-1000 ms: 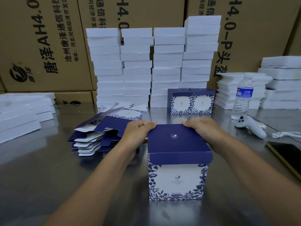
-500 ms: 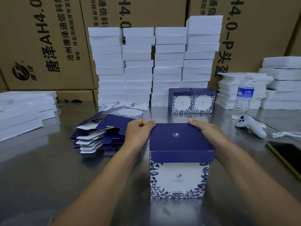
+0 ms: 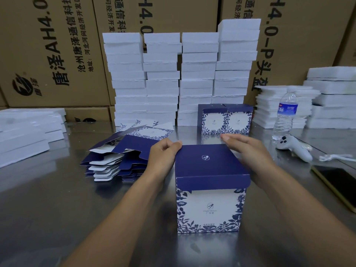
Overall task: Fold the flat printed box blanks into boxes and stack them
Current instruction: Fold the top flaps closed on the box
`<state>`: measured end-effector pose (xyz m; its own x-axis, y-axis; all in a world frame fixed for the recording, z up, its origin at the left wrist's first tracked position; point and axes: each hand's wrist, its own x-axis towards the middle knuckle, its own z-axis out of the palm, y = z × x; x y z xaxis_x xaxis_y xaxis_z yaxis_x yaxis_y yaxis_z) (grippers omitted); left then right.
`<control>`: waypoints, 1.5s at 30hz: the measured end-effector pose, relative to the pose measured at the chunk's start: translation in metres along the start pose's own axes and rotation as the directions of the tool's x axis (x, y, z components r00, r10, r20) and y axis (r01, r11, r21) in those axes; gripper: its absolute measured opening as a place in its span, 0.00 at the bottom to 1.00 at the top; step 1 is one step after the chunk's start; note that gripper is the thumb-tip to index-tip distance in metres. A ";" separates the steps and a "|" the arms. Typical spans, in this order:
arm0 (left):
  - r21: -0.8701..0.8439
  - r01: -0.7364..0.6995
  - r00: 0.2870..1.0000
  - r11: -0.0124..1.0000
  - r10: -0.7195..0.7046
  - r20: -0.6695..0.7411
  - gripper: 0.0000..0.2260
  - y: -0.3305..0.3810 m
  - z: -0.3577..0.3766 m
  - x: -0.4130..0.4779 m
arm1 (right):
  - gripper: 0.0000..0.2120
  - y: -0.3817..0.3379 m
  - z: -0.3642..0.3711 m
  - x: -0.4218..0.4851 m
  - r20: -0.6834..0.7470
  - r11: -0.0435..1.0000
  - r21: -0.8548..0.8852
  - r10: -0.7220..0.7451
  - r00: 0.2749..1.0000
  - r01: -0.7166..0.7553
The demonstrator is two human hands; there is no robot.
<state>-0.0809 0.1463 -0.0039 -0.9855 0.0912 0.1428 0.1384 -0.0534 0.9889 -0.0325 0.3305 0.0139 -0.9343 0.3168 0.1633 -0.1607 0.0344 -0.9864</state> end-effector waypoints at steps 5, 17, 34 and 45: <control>0.027 0.029 0.999 0.999 -0.029 0.018 0.17 0.000 -0.002 0.001 | 0.03 -0.016 -0.009 -0.042 0.249 0.906 -0.144 -0.356 0.901 0.398; 0.277 -0.420 0.907 0.864 0.398 0.134 0.03 0.012 -0.015 -0.031 | 0.12 0.012 0.005 -0.046 0.290 0.491 -0.536 -0.657 0.696 0.687; 0.499 -0.667 0.707 0.553 0.682 0.188 0.06 -0.013 0.010 -0.020 | 0.03 0.018 0.015 -0.010 0.219 0.608 -0.533 -0.572 0.790 0.588; 0.424 -0.659 0.722 0.622 0.681 0.124 0.05 -0.019 0.010 -0.021 | 0.09 0.031 -0.002 -0.010 0.121 0.769 -0.292 -0.560 0.820 0.568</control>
<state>-0.0618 0.1558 -0.0249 -0.6053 0.1530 0.7812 0.7767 0.3281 0.5376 -0.0271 0.3305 -0.0182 -0.7143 0.1262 0.6884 -0.5620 0.4828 -0.6716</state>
